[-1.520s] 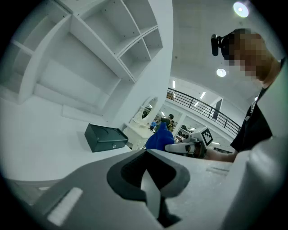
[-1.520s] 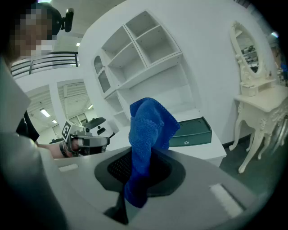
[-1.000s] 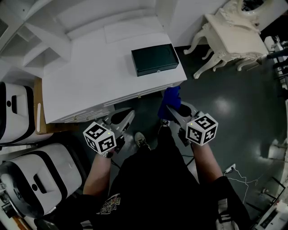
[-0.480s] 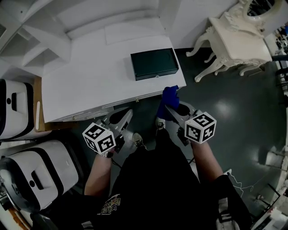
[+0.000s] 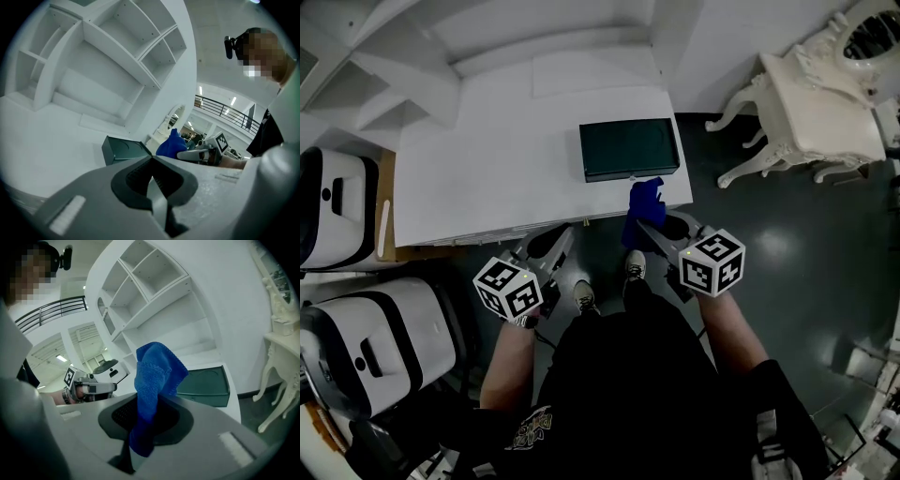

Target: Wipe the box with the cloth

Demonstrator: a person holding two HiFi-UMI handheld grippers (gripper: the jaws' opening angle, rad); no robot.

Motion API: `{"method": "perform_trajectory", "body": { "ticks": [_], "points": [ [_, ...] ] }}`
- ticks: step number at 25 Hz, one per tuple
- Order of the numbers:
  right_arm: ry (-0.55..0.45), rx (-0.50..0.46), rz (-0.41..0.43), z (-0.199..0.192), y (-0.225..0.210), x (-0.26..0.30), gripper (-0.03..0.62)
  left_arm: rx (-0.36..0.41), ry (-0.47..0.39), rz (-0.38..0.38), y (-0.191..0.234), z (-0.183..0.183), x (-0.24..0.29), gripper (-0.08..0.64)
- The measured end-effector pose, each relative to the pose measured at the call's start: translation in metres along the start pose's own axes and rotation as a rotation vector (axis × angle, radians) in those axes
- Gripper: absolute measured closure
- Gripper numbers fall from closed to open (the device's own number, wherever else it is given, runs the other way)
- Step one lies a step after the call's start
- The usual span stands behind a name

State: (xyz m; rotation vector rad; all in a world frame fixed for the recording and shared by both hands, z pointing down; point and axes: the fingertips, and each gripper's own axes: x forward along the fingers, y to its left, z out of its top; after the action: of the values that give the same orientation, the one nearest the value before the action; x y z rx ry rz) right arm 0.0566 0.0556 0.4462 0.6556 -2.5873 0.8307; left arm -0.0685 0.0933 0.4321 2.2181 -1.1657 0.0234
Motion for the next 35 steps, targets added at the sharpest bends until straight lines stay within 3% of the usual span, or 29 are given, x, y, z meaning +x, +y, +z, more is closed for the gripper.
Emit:
{"method": "perform_trajectory", "body": {
  "ticks": [11,25,35],
  "points": [
    [0.074,-0.032,0.104,0.007,-0.026,0.016,0.495,-0.035,-0.030,0.089,0.010,0.004,0.030,0.548],
    [0.170,-0.075,0.245,0.007,-0.038,0.030,0.495,-0.065,-0.042,0.208,0.024,0.014,0.057,0.457],
    [0.212,-0.060,0.288,-0.010,-0.034,0.031,0.495,-0.090,-0.017,0.233,0.044,0.021,0.076,0.436]
  ]
}}
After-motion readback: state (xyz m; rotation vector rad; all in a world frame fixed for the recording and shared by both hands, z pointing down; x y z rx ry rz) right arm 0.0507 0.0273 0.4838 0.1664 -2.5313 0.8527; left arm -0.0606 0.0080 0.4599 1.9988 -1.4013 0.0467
